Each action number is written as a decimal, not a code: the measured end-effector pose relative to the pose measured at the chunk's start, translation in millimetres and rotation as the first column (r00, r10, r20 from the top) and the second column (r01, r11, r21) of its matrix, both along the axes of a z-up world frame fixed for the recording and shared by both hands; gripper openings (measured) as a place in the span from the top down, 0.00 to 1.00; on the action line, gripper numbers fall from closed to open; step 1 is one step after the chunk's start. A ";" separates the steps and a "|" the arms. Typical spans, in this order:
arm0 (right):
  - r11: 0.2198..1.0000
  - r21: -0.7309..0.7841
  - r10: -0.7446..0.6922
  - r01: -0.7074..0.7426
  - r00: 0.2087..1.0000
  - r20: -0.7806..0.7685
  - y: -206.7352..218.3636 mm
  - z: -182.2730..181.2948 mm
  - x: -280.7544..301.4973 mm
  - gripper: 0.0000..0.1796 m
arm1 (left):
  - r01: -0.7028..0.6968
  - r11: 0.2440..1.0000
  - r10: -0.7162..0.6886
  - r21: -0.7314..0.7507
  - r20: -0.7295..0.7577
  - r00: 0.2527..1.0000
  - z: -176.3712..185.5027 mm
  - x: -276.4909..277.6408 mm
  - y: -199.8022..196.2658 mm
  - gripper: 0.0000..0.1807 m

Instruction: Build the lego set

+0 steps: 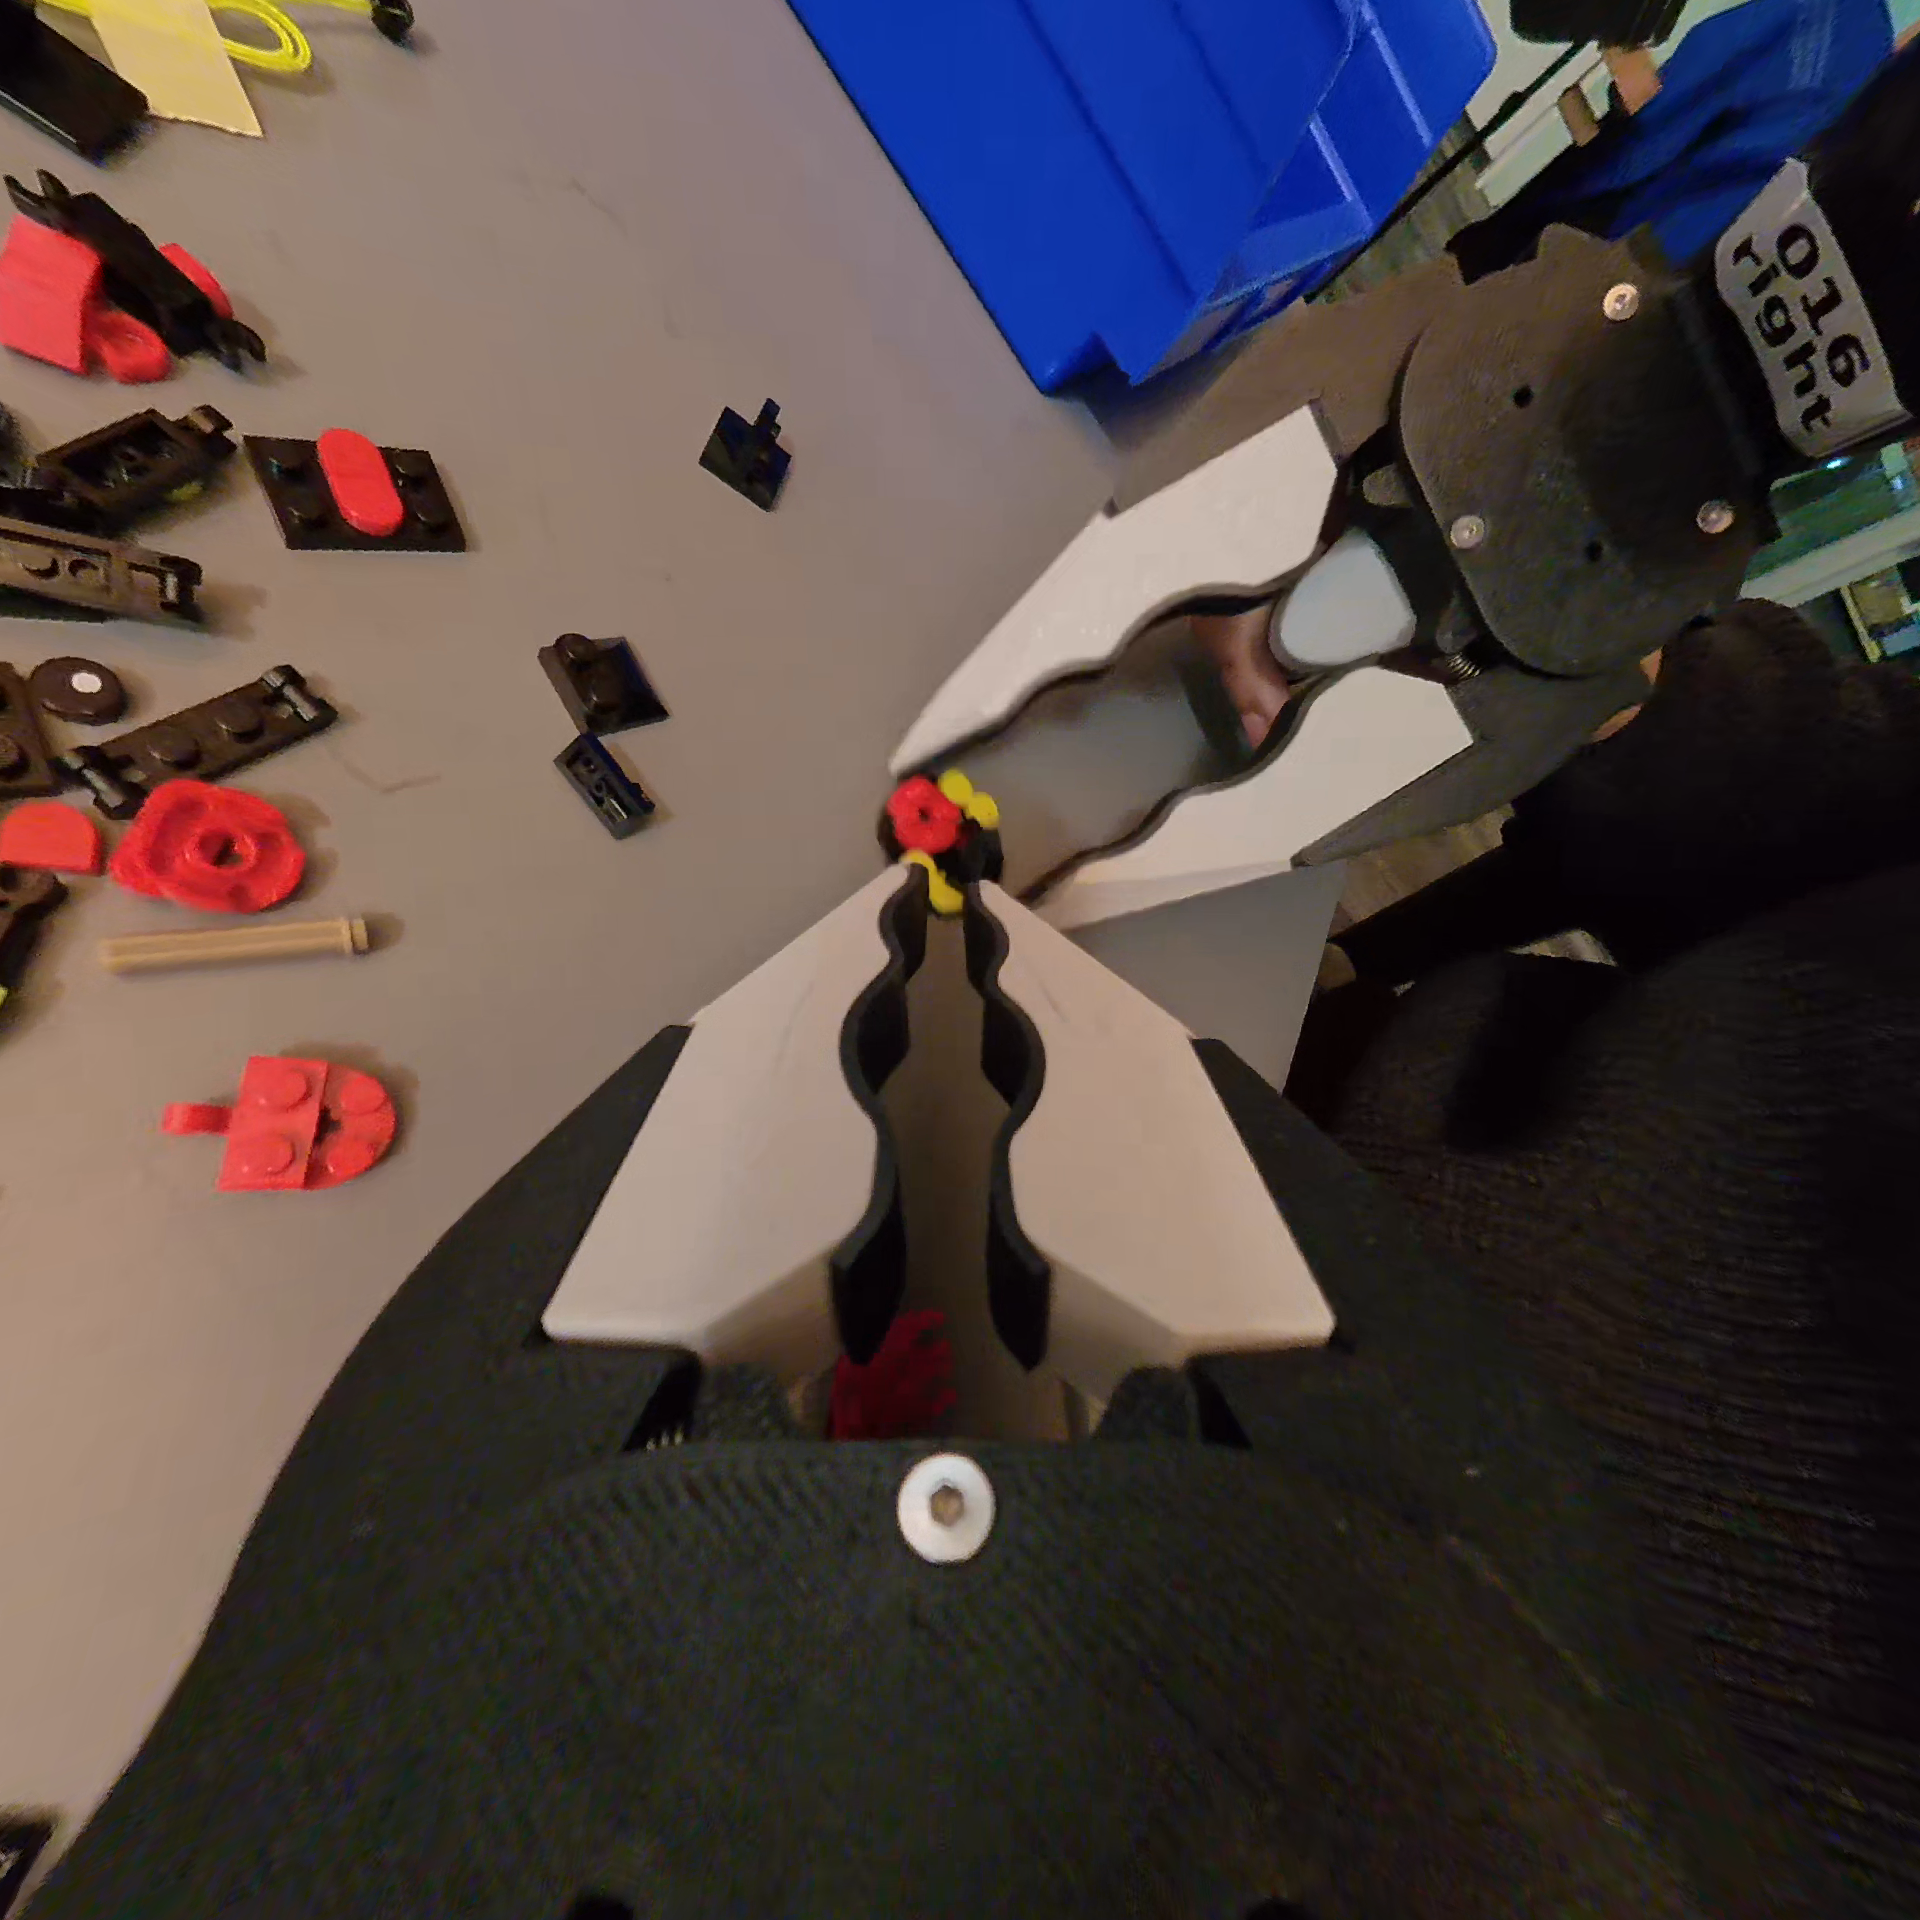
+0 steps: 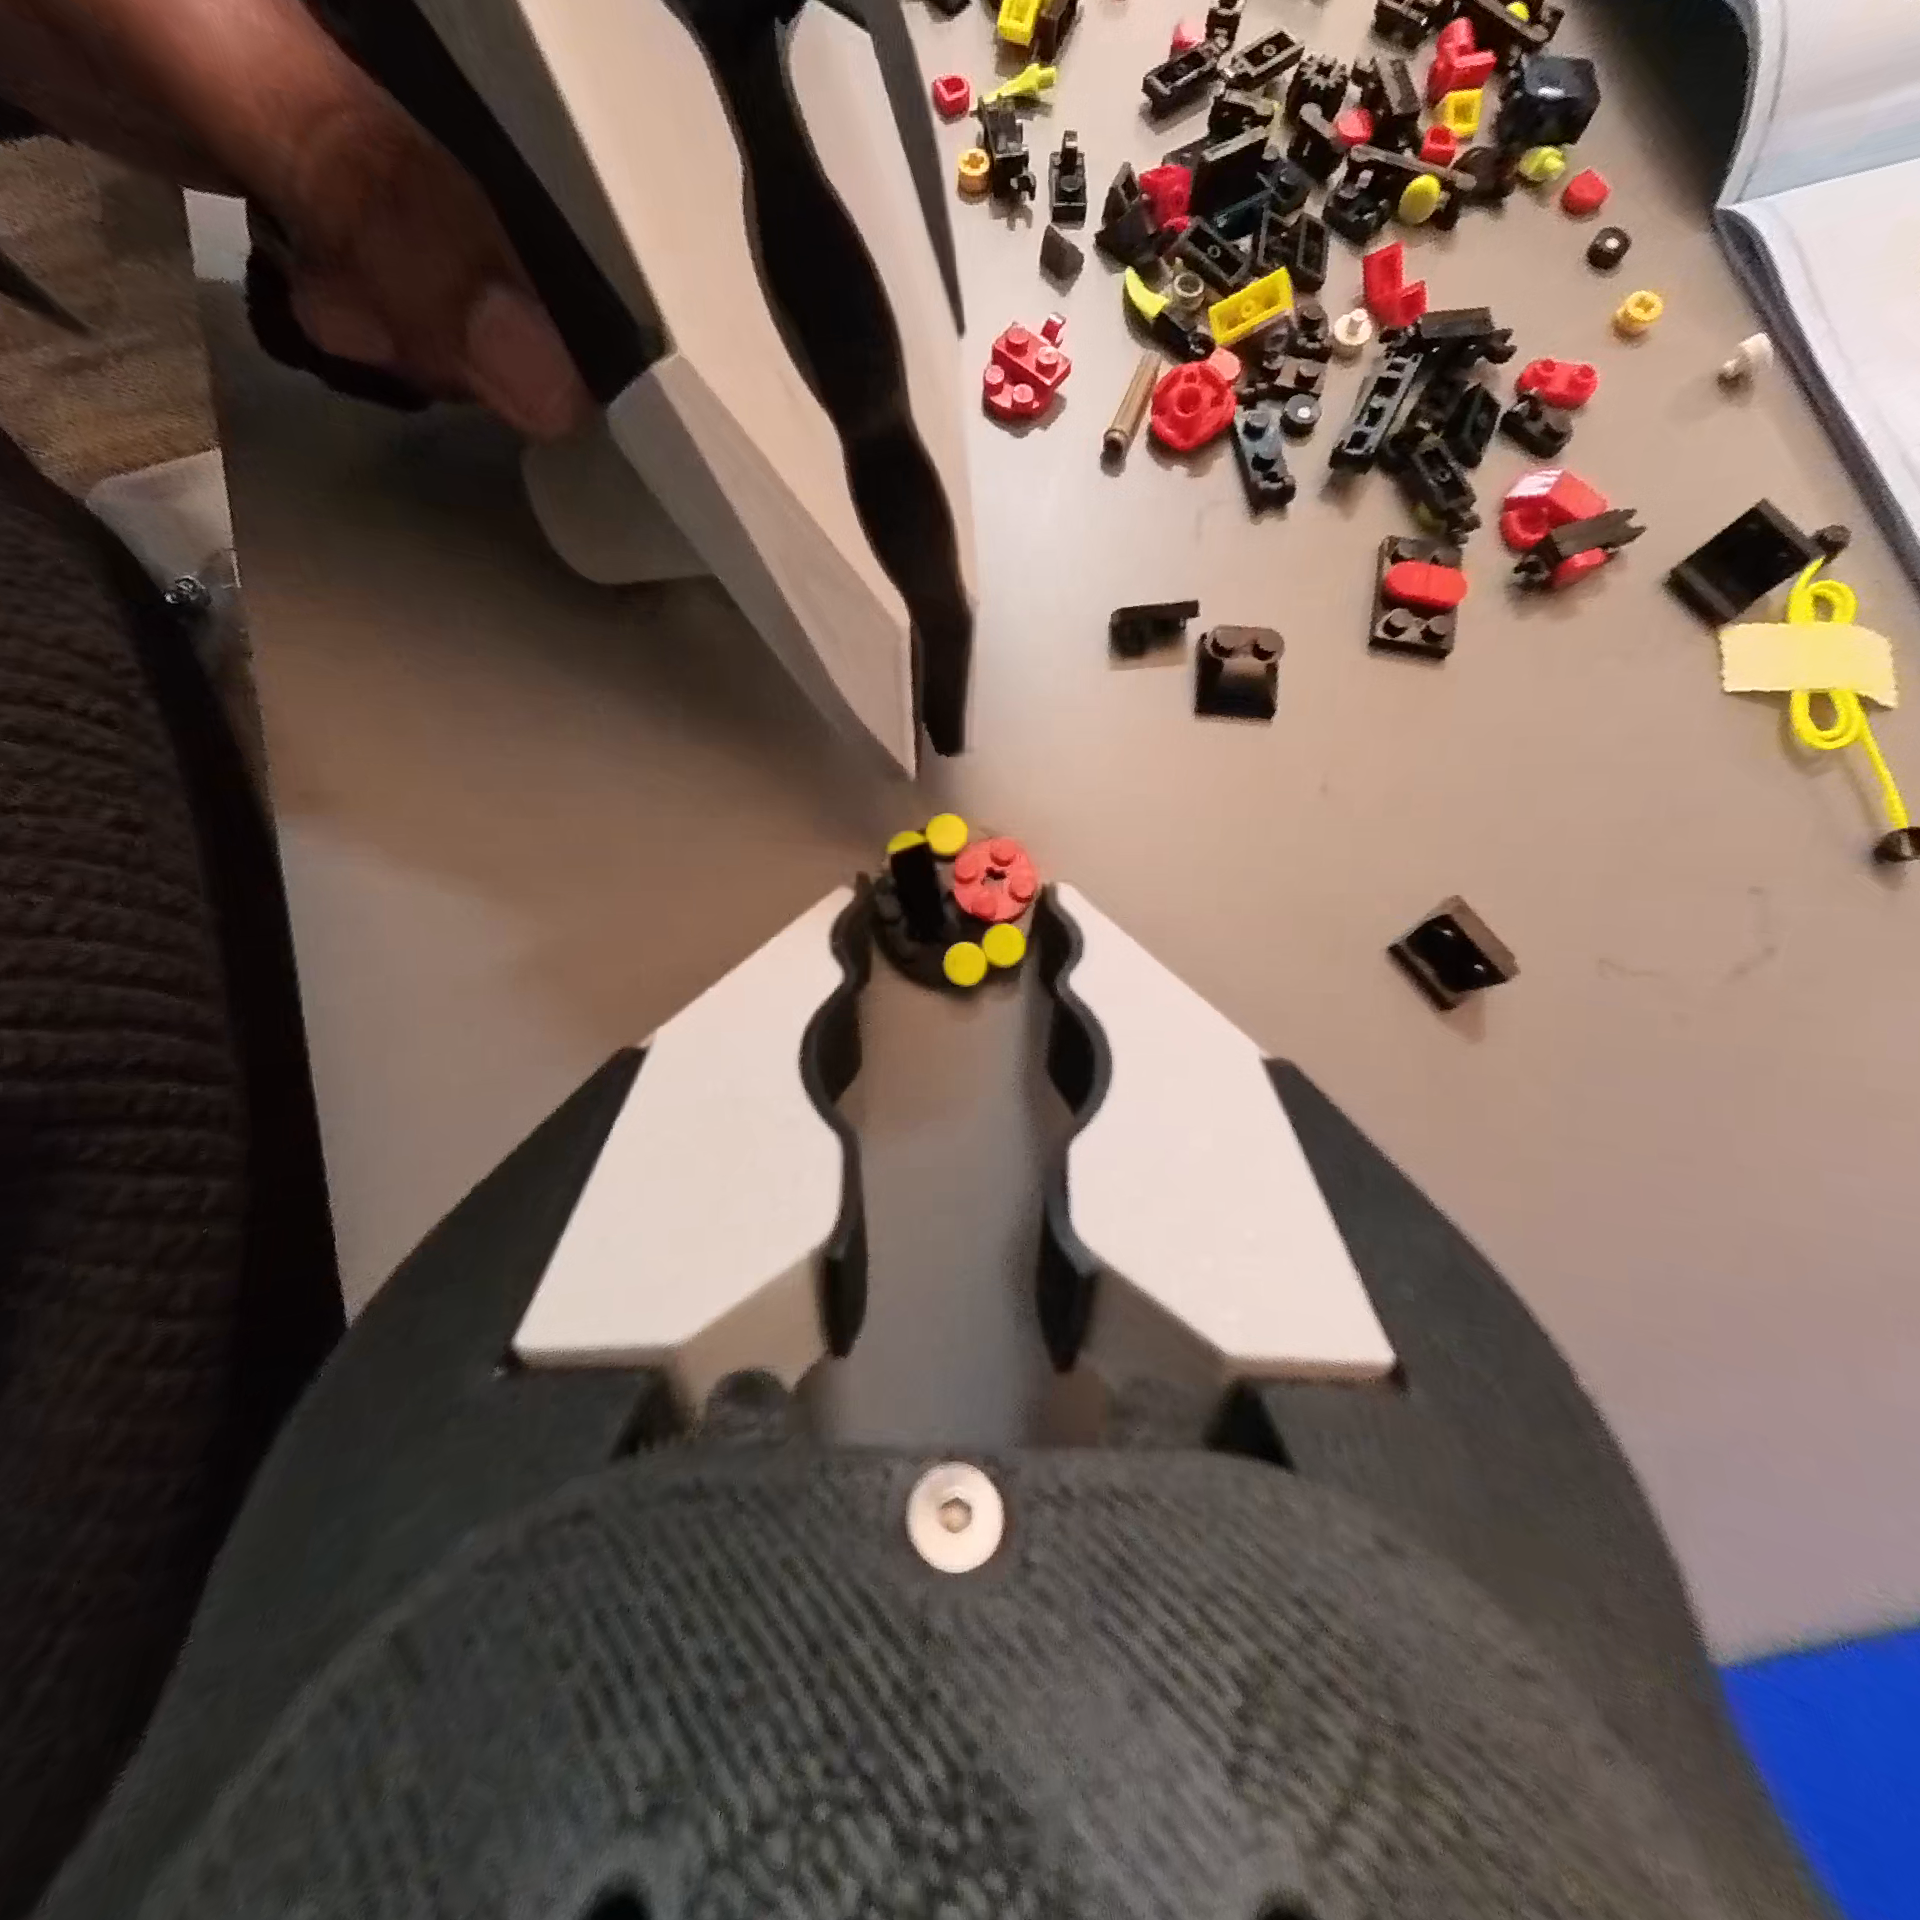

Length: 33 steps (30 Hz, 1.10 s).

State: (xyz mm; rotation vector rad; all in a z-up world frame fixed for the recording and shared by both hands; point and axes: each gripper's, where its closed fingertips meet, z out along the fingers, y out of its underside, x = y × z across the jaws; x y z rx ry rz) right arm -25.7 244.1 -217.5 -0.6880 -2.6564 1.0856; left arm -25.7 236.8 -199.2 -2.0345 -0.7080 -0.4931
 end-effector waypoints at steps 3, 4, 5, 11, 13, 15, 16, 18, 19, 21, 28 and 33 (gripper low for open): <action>1.000 0.017 0.010 -0.010 1.000 -0.014 0.1 0.4 1.2 0.83 | 0.002 1.000 -0.002 0.001 -0.008 1.000 0.5 0.1 0.3 0.97; 1.000 0.021 0.014 -0.013 1.000 -0.015 0.7 0.4 1.8 0.83 | 0.000 1.000 0.000 0.004 -0.005 1.000 1.0 -0.1 0.3 0.96; 1.000 0.024 0.016 -0.016 1.000 -0.016 1.7 0.5 2.4 0.83 | -0.002 1.000 0.002 0.007 -0.004 1.000 1.5 -0.4 0.3 0.95; 0.998 -0.045 0.052 -0.052 0.999 0.000 0.2 10.4 10.3 0.83 | -0.042 0.996 0.033 0.078 0.108 0.994 7.6 -3.5 0.4 0.91; 0.992 -0.092 0.091 -0.092 0.996 -0.008 -3.7 19.1 16.6 0.83 | -0.048 0.993 0.028 0.110 0.172 0.985 10.2 -2.5 0.3 0.89; 0.987 -0.106 0.116 -0.119 0.993 -0.033 -3.4 25.2 20.6 0.83 | -0.040 0.988 0.003 0.148 0.239 0.971 14.6 1.4 0.6 0.88; 0.986 -0.108 0.126 -0.130 0.991 -0.045 -2.5 27.5 22.2 0.83 | -0.026 0.987 -0.016 0.159 0.258 0.966 16.6 4.2 0.4 0.88; 0.983 -0.116 0.138 -0.144 0.989 -0.055 -1.3 30.9 24.9 0.83 | 0.022 0.988 -0.062 0.154 0.256 0.965 16.9 12.4 -0.1 0.88; 0.981 -0.121 0.145 -0.150 0.988 -0.053 -1.4 31.6 26.3 0.83 | 0.044 0.989 -0.077 0.142 0.240 0.968 16.0 15.5 0.1 0.88; 0.982 -0.108 0.150 -0.154 0.988 -0.041 -0.4 28.4 27.9 0.83 | 0.074 0.990 -0.096 0.117 0.187 0.978 14.4 18.8 1.3 0.88; 0.989 0.009 0.150 -0.150 0.988 -0.023 4.5 6.6 27.2 0.83 | 0.133 0.990 -0.135 -0.053 -0.033 0.990 -4.5 18.5 -1.6 0.90; 0.991 0.032 0.131 -0.130 0.991 -0.013 6.5 0.6 24.7 0.83 | 0.142 0.987 -0.146 -0.072 -0.042 0.988 -8.1 20.6 -1.4 0.91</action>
